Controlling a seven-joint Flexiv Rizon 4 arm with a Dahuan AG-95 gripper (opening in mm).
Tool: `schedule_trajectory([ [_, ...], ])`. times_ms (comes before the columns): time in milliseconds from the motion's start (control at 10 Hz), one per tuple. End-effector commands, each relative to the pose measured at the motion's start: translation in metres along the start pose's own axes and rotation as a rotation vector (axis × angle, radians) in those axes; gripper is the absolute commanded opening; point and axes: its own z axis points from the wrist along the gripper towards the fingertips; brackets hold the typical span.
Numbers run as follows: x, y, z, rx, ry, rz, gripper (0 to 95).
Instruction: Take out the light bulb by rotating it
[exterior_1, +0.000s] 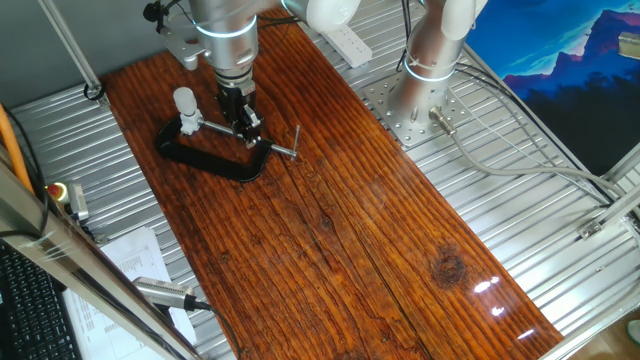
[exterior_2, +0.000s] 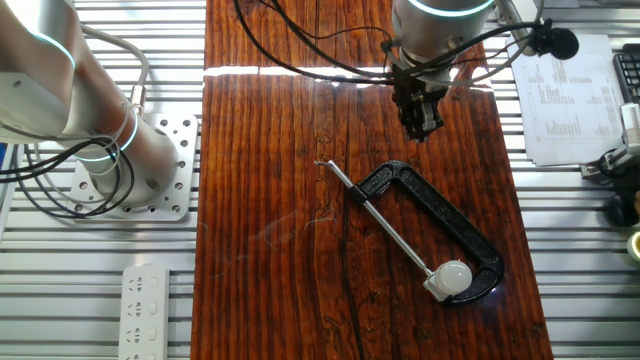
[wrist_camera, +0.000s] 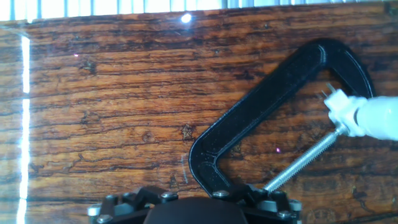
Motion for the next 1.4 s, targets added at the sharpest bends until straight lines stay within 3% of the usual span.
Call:
schedule_trajectory([
  [100, -0.0009, 0.0001, 0.0003, -0.002, 0.002, -0.055, 0.0],
  [1400, 0.0001, 0.0040, 0.0069, 0.011, 0.016, -0.072, 0.0],
])
